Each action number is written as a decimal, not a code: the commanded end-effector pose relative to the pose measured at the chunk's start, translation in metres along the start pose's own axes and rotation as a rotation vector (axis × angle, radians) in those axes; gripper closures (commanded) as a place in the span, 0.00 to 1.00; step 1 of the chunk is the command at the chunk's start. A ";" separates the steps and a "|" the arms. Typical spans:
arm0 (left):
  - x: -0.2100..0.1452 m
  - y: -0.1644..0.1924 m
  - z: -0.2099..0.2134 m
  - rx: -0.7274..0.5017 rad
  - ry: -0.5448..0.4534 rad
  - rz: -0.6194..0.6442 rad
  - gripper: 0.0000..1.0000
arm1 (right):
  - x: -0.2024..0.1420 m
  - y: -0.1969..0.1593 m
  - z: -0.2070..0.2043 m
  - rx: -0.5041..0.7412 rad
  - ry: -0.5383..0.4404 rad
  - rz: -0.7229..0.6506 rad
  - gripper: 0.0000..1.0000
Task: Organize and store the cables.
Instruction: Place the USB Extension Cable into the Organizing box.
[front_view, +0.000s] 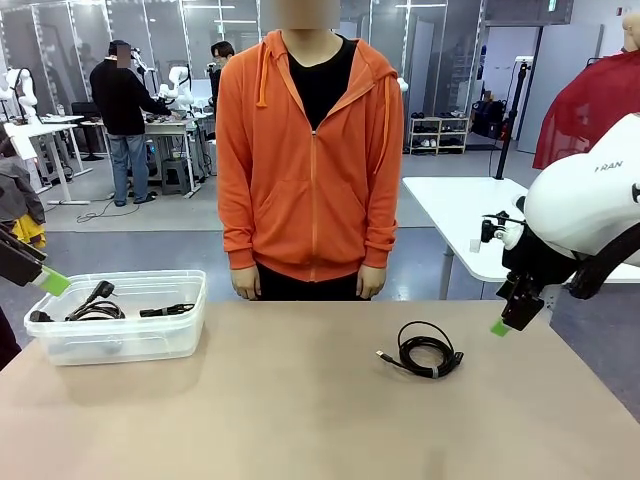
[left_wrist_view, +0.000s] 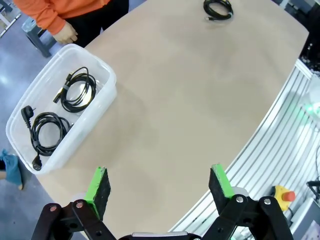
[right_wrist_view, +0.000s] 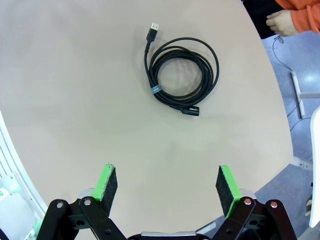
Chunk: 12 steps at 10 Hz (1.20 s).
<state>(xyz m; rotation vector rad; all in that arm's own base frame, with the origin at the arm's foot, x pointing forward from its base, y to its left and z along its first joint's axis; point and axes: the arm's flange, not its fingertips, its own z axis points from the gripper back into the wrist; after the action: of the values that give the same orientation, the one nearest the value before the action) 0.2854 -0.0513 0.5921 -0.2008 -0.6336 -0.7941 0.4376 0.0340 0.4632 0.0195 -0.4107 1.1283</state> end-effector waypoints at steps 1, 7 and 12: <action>-0.001 -0.002 -0.003 0.005 -0.011 0.015 0.00 | 0.024 -0.012 -0.003 0.017 0.063 -0.026 0.00; -0.001 -0.002 -0.003 0.005 -0.011 0.015 0.00 | 0.127 -0.065 -0.047 0.084 0.225 0.075 0.00; -0.001 -0.002 -0.003 0.005 -0.011 0.015 0.00 | 0.156 -0.065 -0.052 0.119 0.244 0.449 0.00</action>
<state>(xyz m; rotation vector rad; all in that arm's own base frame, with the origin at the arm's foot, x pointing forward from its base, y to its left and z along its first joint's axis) 0.2854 -0.0513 0.5915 -0.2046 -0.6336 -0.7942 0.5615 0.1609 0.4797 -0.0996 -0.1404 1.5095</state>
